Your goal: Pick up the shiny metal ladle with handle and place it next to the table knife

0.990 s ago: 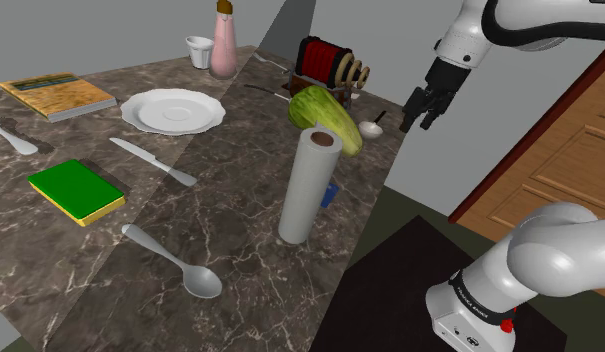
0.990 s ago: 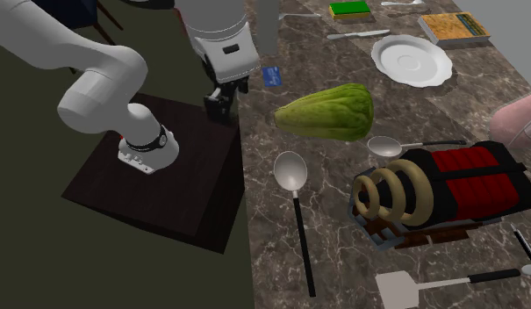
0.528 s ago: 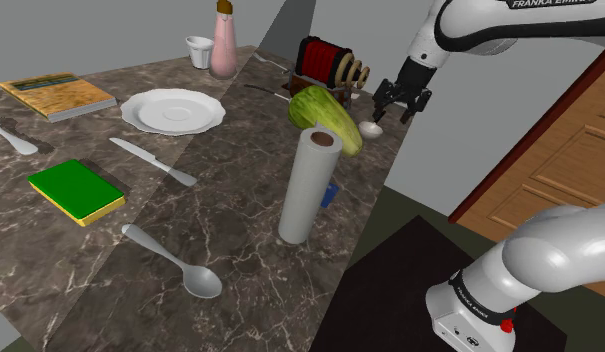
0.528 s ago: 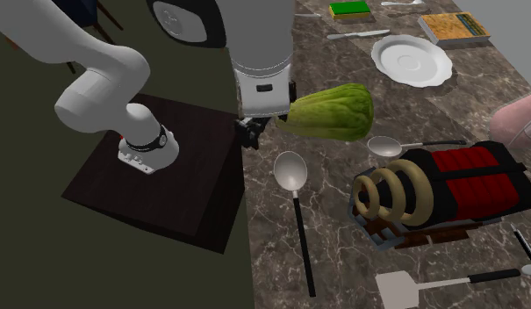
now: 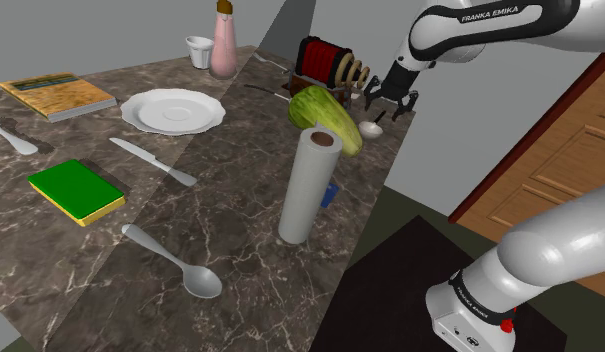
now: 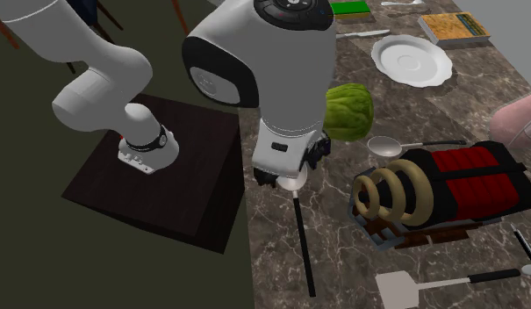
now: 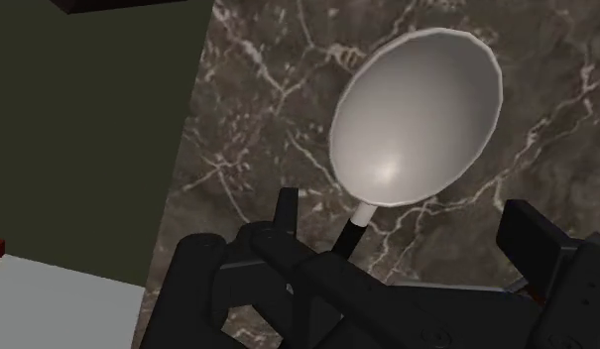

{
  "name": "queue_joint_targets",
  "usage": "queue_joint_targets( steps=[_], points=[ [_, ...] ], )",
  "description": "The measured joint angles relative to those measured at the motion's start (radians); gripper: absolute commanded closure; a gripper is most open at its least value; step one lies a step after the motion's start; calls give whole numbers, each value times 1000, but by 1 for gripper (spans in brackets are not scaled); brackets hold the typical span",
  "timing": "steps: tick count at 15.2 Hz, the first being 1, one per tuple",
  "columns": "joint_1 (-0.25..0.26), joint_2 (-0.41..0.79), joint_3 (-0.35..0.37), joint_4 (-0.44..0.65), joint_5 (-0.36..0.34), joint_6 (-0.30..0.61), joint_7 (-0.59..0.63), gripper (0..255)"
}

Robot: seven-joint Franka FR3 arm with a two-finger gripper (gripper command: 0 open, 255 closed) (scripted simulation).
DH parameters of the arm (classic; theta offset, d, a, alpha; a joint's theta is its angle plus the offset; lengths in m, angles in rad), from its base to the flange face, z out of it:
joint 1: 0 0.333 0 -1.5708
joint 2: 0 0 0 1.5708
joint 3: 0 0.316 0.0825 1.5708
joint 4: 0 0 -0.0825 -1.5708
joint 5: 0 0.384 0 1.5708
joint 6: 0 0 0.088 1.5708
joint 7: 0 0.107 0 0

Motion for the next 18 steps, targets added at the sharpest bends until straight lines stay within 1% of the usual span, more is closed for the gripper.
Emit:
queue_joint_targets(
  steps=[4,6,13,18],
  points=[
    [-48,97,-16,71,-31,50,161,0],
    [-64,125,-25,86,-43,70,224,0],
    [-71,181,-30,56,-50,160,247,0],
    [-71,193,-30,52,-51,176,248,0]
  ],
)
